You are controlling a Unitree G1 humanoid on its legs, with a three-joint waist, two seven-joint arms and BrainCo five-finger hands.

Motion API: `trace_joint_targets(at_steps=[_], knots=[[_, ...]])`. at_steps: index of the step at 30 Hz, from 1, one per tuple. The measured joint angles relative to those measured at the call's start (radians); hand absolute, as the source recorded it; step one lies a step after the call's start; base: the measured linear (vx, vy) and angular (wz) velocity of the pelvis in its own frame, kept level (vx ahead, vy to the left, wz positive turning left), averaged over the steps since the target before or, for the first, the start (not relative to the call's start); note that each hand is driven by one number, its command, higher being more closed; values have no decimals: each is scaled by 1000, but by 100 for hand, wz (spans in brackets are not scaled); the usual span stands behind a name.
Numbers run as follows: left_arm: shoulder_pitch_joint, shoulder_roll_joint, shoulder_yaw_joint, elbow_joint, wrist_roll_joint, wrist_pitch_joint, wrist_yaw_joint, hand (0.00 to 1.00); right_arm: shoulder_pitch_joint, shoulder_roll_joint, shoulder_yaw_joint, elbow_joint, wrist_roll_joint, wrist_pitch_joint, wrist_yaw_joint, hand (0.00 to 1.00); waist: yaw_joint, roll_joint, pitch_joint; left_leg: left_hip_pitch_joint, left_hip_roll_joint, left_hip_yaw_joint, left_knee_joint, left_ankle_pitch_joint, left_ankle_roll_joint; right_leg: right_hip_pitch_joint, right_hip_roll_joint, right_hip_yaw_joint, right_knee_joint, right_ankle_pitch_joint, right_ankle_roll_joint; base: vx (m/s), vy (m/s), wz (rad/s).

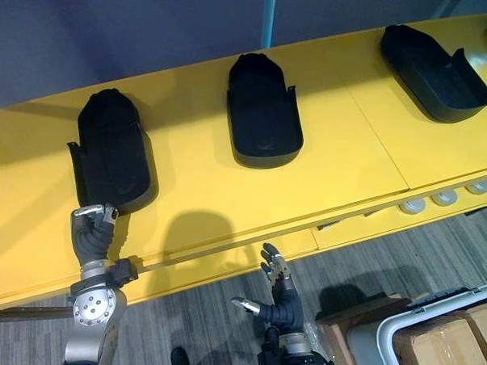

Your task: Walk over and take plastic housings, then place them on the shelf

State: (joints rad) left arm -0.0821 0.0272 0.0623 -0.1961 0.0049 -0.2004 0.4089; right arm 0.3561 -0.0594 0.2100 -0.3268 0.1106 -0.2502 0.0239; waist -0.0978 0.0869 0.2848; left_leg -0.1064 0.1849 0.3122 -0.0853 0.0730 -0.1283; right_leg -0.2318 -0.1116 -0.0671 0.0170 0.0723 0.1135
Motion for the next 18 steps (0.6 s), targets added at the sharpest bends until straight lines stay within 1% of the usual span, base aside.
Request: trace_joint_targets(at_steps=[4, 5, 10, 13, 14, 15, 16, 18], knots=[[8, -9, 0, -5, 0, 0, 0, 100, 1, 0, -7, 12, 0, 0, 4, 0, 2, -1, -5, 27, 6, 1, 0, -7, -6, 33, 6, -1, -11, 0, 0, 0, 0, 0], [8, -11, 0, -12, 0, 0, 0, 0, 0, 0, -11, 22, 0, 0, 5, 0, 2, -2, -7, 28, 8, 0, 0, -7, -6, 34, 7, -2, -12, 0, 0, 0, 0, 0], [17, -26, -10, -51, 19, 3, 0, 0, 1, -2, -21, 32, -2, 0, 5, 0, 2, -3, -20, 60, 10, -7, 0, -8, -8, 79, 10, -11, -28, 0, 0, 0, 2, 5], [51, -32, -64, -138, 16, -2, -13, 0, -4, -3, -47, 32, -3, 0, 4, 0, 5, -2, -74, 65, 11, -29, 0, -8, -8, 102, 9, -32, -36, 0, 0, 5, 9, 19], [54, -31, -74, -145, 16, -4, -17, 0, -6, -3, -50, 32, -3, 0, 4, 0, 5, -3, -75, 69, 11, -30, 0, -8, -8, 108, 9, -32, -37, 0, 0, 0, 12, 14], [65, -31, -97, -167, 14, -12, -27, 0, -10, -3, -57, 32, -3, 0, 3, 0, 6, -2, -80, 87, 11, -36, 0, -8, -8, 133, 8, -36, -41, -2, 1, -21, 13, 11], [89, -31, -133, -198, -4, -27, -46, 0, -10, -4, -60, 31, -24, 0, 2, 0, 6, -2, -107, 97, 11, -38, 0, -8, -8, 145, 8, -39, -43, -4, 2, -37, 13, 10], [102, -31, -173, -217, -9, -44, -61, 0, -13, -6, -72, 31, -60, -1, -4, 0, 7, -3, -127, 102, 12, -38, 0, -9, -9, 151, 9, -39, -43, -5, 3, -40, 8, 2]])
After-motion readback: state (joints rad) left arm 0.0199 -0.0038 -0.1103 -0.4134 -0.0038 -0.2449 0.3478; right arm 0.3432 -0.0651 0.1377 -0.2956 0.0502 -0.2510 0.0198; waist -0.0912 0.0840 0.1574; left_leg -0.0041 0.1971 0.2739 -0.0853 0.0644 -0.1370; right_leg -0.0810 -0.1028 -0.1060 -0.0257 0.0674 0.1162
